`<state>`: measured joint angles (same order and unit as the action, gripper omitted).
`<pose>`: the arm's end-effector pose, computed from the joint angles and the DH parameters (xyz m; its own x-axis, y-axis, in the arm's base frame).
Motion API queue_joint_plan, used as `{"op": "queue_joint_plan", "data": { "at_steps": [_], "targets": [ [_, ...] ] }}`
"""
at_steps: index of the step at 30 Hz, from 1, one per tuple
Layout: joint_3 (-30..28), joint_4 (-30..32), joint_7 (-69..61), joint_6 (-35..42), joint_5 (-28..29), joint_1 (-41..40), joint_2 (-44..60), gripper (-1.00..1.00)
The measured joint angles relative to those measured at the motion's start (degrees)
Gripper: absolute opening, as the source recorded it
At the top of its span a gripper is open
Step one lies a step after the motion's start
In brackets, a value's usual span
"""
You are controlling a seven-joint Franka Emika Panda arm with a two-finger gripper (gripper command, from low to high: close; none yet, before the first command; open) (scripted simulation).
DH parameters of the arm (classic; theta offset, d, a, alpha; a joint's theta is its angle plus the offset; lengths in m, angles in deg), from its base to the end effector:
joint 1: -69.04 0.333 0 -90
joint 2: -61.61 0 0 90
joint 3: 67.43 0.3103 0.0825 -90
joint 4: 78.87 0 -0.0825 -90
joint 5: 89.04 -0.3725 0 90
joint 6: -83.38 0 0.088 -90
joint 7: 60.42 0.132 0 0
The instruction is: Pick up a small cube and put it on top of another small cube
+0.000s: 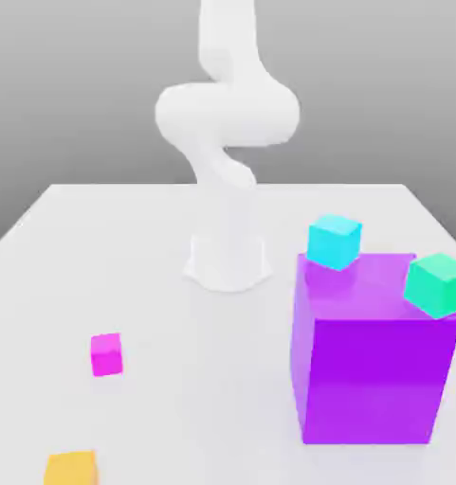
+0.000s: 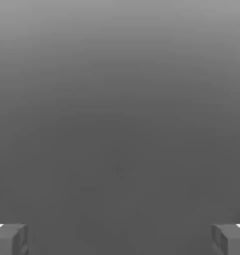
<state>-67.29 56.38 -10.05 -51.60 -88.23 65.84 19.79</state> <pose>0.3842 -0.0207 0.6389 0.4361 -0.7877 0.4351 -0.6099 -0.6142 -0.5007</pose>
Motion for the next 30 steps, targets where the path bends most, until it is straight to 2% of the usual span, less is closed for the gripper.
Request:
{"op": "queue_joint_plan", "data": {
  "at_steps": [14, 18, 21, 26, 27, 30],
  "targets": [
    [-1.7, 22.6, 29.3, -21.5, 3.2, -21.0, 28.2, 0.0],
    [-4.7, 29.9, 36.7, -29.2, 0.7, -25.7, 38.4, 0.0],
    [-4.5, 30.5, 36.6, -34.4, -2.3, -26.4, 45.1, 0.0],
    [-0.9, 28.9, 34.9, -42.9, -4.9, -29.4, 55.5, 0.0],
    [-0.5, 28.6, 34.8, -44.1, -4.9, -29.9, 57.0, -1.0],
    [-0.5, 28.6, 34.9, -44.1, -4.9, -29.9, 57.0, -1.0]
  ]
}}
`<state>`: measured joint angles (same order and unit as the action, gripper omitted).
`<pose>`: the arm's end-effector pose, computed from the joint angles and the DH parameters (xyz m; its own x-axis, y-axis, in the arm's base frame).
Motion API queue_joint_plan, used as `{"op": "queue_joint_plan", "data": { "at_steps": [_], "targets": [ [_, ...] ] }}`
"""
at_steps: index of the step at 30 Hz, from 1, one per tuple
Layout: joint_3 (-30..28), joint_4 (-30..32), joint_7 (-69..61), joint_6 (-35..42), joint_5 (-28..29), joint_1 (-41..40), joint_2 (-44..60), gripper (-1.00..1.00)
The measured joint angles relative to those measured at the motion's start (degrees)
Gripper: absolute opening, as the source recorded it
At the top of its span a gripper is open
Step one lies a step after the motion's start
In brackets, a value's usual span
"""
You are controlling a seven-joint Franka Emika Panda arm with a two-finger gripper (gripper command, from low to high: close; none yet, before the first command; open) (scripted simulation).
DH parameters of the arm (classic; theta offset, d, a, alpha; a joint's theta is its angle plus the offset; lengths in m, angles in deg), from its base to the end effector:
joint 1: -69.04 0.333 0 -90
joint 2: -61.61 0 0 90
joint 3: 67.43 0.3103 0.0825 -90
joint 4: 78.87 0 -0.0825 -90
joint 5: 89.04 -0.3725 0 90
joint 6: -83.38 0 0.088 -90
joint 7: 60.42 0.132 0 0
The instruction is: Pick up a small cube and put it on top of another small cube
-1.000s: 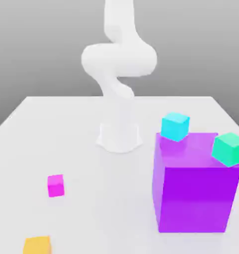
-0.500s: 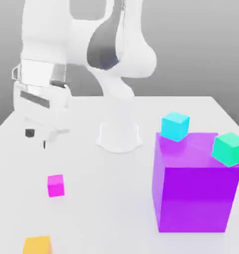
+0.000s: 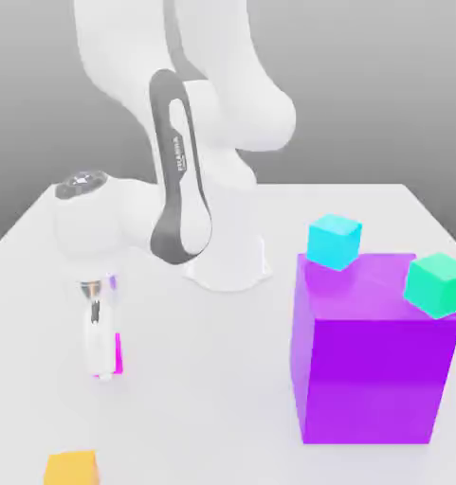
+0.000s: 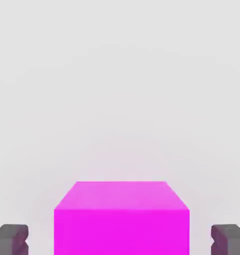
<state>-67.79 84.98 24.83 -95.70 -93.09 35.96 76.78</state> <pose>0.2782 -0.1914 0.1080 -0.5406 -0.8413 0.0005 -0.8413 0.5406 -0.0011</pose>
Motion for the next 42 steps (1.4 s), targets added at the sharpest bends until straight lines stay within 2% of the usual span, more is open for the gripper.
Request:
{"op": "queue_joint_plan", "data": {
  "at_steps": [5, 11, 15, 20, 34, 36, 39, 40, 42],
  "targets": [
    [-0.2, 0.2, 0.3, 1.0, 0.3, 0.2, -1.3, -1.0],
    [-2.0, 2.5, 2.6, 10.5, 3.5, 1.0, -13.0, -1.0],
    [1.0, 1.5, 6.0, 19.2, 4.5, 3.8, -20.9, -1.0],
    [6.5, -1.4, 9.3, 31.5, 1.7, 10.2, -30.4, -1.0],
    [19.9, -9.8, 16.6, 65.4, -10.2, 32.8, -56.9, -1.0],
    [21.3, -9.2, 17.3, 66.4, -11.6, 35.2, -58.4, -1.0],
    [23.2, -5.2, 17.3, 60.7, -13.3, 36.2, -56.7, -1.0],
    [23.7, -4.1, 17.3, 59.0, -13.7, 36.3, -56.2, 1.0],
    [23.7, -4.1, 17.3, 59.0, -13.7, 36.3, -56.2, 1.0]
  ]
}}
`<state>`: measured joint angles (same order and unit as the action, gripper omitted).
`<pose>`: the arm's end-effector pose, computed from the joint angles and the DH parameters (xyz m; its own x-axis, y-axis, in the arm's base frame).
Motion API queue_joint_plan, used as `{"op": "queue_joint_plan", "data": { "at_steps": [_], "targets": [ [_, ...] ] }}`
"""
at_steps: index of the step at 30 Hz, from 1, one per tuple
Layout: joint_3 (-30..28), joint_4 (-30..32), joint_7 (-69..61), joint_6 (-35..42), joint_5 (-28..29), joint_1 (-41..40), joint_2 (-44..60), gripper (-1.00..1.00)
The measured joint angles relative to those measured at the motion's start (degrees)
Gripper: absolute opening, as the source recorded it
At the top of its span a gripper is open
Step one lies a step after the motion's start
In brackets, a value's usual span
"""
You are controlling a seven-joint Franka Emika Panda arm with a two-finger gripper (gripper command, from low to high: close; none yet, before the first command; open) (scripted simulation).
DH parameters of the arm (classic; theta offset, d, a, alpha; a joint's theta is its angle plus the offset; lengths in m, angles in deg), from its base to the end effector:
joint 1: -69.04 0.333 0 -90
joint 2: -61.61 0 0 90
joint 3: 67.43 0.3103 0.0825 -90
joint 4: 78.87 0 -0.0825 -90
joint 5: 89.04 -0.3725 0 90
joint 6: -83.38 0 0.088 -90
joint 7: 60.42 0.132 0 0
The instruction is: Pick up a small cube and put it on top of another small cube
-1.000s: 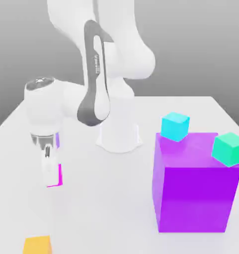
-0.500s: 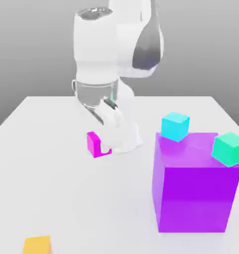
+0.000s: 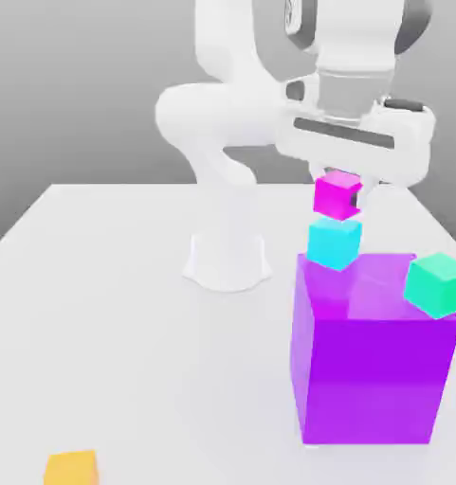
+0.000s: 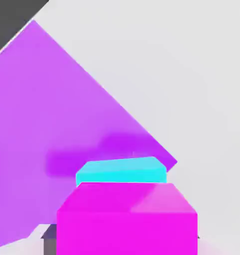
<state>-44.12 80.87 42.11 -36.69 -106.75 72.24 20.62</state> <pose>0.2866 0.1448 0.3672 -0.0064 -1.0000 -0.0045 -1.0000 0.0064 -0.0008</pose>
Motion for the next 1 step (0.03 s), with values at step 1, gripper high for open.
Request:
{"op": "queue_joint_plan", "data": {
  "at_steps": [1],
  "targets": [
    [0.0, 0.0, 0.0, 0.0, 0.0, 0.0, 0.0, 1.0]
  ]
}}
